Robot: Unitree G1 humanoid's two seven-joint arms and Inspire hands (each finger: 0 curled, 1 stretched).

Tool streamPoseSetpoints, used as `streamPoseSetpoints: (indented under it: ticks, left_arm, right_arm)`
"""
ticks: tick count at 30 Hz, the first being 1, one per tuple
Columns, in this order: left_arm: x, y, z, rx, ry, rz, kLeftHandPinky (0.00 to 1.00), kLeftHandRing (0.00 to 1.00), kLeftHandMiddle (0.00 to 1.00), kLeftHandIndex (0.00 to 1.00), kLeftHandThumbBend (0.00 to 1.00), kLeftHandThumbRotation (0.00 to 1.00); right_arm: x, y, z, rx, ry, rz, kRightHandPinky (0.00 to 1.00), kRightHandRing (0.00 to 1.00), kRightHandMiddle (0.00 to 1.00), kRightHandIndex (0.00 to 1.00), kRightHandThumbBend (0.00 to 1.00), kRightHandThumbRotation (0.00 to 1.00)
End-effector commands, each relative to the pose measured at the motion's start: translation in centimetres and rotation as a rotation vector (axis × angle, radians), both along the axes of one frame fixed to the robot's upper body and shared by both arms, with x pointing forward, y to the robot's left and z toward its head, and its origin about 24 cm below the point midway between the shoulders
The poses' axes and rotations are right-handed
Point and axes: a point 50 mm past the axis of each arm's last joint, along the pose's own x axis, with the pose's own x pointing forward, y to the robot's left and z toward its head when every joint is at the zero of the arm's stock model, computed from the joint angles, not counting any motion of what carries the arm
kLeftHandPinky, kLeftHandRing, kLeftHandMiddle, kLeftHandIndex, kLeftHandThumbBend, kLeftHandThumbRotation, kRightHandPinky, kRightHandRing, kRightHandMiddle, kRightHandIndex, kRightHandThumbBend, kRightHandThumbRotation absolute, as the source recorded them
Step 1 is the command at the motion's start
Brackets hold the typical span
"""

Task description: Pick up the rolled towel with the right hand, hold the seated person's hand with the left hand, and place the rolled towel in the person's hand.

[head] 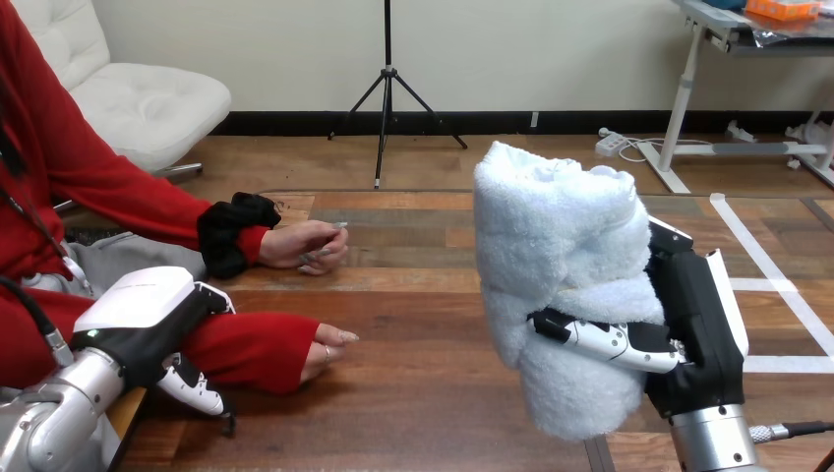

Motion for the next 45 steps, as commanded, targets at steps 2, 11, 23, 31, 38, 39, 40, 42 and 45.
streamPoseSetpoints:
  ticks: [2,11,23,31,38,39,40,42,45]
  left_arm:
    - [0.7,-1.0,0.8,-0.039,-0.063,-0.03,0.41,0.42,0.47,0.48,0.9,0.0]
    - [0.6,-1.1,1.0,-0.065,-0.112,-0.038,0.33,0.37,0.43,0.45,0.91,0.0]
    - [0.4,-1.4,1.4,-0.092,-0.163,-0.046,0.28,0.33,0.4,0.42,0.89,0.0]
    - [0.4,-1.8,1.7,-0.102,-0.182,-0.055,0.27,0.32,0.39,0.41,0.88,0.0]
    - [0.4,-2.1,2.1,-0.121,-0.2,-0.062,0.27,0.33,0.4,0.41,0.88,0.0]
    - [0.3,-2.2,2.2,-0.124,-0.205,-0.066,0.27,0.33,0.4,0.41,0.88,0.0]
    - [0.3,-2.3,2.3,-0.126,-0.207,-0.069,0.27,0.33,0.4,0.41,0.88,0.0]
    - [0.3,-2.4,2.5,-0.128,-0.215,-0.074,0.27,0.33,0.4,0.41,0.87,0.0]
    - [0.3,-2.7,2.7,-0.135,-0.226,-0.079,0.28,0.34,0.41,0.41,0.87,0.0]
  right_arm:
    - [0.9,0.5,1.9,0.031,-0.097,0.013,0.24,0.31,0.41,0.46,0.88,0.14]
    - [1.1,1.0,1.2,0.032,-0.074,0.026,0.25,0.3,0.41,0.46,0.89,0.12]
    - [1.6,1.5,0.1,0.003,-0.028,0.046,0.26,0.31,0.42,0.46,0.88,0.13]
    - [2.1,2.1,-0.6,0.002,-0.004,0.056,0.27,0.32,0.42,0.46,0.88,0.11]
    - [2.7,2.7,-1.2,0.0,0.023,0.059,0.27,0.32,0.42,0.46,0.88,0.09]
    - [2.9,2.8,-1.3,-0.004,0.029,0.06,0.27,0.32,0.41,0.46,0.88,0.08]
    - [2.9,2.8,-1.4,-0.008,0.033,0.06,0.26,0.31,0.41,0.46,0.88,0.08]
    - [3.2,3.0,-1.6,-0.014,0.042,0.059,0.26,0.31,0.41,0.46,0.88,0.08]
    - [3.5,3.2,-1.8,-0.025,0.053,0.057,0.26,0.31,0.41,0.46,0.88,0.08]
